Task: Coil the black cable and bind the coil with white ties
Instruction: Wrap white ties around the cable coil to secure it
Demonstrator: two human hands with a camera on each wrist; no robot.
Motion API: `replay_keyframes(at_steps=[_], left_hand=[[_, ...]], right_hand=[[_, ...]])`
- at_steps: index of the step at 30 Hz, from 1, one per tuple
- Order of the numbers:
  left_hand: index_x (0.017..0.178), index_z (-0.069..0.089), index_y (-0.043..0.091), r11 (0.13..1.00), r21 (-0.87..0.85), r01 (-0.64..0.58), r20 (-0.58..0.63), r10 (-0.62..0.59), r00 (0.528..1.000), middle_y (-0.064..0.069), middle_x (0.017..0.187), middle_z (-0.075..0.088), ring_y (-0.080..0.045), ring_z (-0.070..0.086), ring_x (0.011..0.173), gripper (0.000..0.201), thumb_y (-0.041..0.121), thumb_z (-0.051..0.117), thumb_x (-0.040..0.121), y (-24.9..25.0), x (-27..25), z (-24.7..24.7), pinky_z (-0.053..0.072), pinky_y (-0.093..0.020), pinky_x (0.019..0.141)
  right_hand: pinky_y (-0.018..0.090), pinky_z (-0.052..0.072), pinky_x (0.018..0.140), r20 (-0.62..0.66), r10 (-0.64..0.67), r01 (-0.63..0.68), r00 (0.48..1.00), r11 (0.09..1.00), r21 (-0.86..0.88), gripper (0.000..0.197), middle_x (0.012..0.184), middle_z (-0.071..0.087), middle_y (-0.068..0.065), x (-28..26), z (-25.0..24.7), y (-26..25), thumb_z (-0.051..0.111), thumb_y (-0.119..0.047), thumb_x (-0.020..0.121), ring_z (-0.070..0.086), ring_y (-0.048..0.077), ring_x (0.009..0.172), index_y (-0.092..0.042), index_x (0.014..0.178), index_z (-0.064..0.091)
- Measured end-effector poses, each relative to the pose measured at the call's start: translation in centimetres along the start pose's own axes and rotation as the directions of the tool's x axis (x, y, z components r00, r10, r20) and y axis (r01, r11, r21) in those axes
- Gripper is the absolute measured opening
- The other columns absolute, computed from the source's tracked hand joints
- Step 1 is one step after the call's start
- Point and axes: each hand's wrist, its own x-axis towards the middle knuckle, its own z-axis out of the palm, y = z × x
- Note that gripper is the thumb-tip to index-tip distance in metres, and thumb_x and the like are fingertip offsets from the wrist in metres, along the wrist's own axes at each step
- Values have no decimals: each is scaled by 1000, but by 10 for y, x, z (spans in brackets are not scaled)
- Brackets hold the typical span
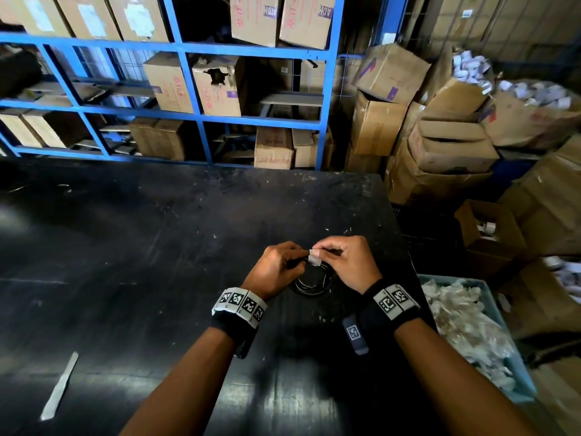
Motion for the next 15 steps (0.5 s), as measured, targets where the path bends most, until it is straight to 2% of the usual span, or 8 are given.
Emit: replay_keyframes(at_steps=[3, 6, 7, 9, 12, 13, 15], left_hand=[[108, 78, 13, 990, -107, 92, -64, -99, 993, 2, 99, 73, -7, 70, 85, 25, 3, 69, 86, -4, -2, 5, 54, -21, 77], [108, 78, 12, 979, -161, 121, -79, -136, 988, 2, 100, 75, -8, 72, 89, 26, 3, 72, 85, -4, -4, 5, 56, -26, 81], [108, 78, 12, 972, -186, 145, -68, -160, 985, 3, 100, 76, -7, 72, 90, 27, 2, 73, 84, -5, -4, 5, 57, -27, 83], [114, 74, 14, 931, -287, 227, -35, -247, 968, 2, 101, 76, -7, 72, 94, 33, 1, 75, 83, -5, -4, 7, 57, -27, 88], [125, 63, 16, 818, -431, 380, 10, -417, 909, 0, 105, 74, -11, 72, 98, 48, 11, 82, 82, -2, -3, 13, 56, -24, 90], [126, 62, 15, 757, -475, 449, 57, -482, 874, 0, 106, 74, -11, 71, 98, 51, 15, 84, 80, 0, -3, 15, 57, -24, 86], [124, 62, 7, 576, -605, 549, 210, -550, 808, -3, 104, 74, -14, 73, 92, 47, 12, 82, 81, 7, -4, 20, 60, -27, 78]], right_hand=[[26, 58, 84, -10, 27, -27, 1000, 998, 56, 9, 92, 80, 2, 0, 0, 1, 79, -7, 86, 76, 11, 89, -7, 95, 79], [24, 59, 92, 73, 207, -217, 976, 957, 195, 39, 105, 79, 4, -7, -1, 5, 83, -10, 83, 76, 11, 99, -15, 120, 73], [26, 59, 92, 91, 227, -241, 970, 950, 199, 39, 106, 79, 5, -9, -2, 7, 84, -10, 82, 76, 10, 98, -14, 119, 73], [29, 60, 89, 56, 208, -215, 976, 960, 180, 23, 98, 81, 5, -15, -4, 8, 84, -9, 82, 75, 9, 91, -11, 104, 79], [32, 59, 84, -99, 220, -191, 971, 952, 237, 12, 90, 80, 8, -22, -4, 10, 84, -10, 82, 76, 15, 86, -7, 93, 80], [34, 60, 83, -155, 237, -193, 959, 947, 255, 11, 89, 80, 8, -25, -3, 11, 84, -12, 82, 76, 19, 86, -7, 91, 79], [38, 60, 81, -249, 311, -231, 917, 925, 303, 11, 88, 80, 8, -29, -1, 13, 85, -16, 82, 77, 25, 86, -10, 87, 77]])
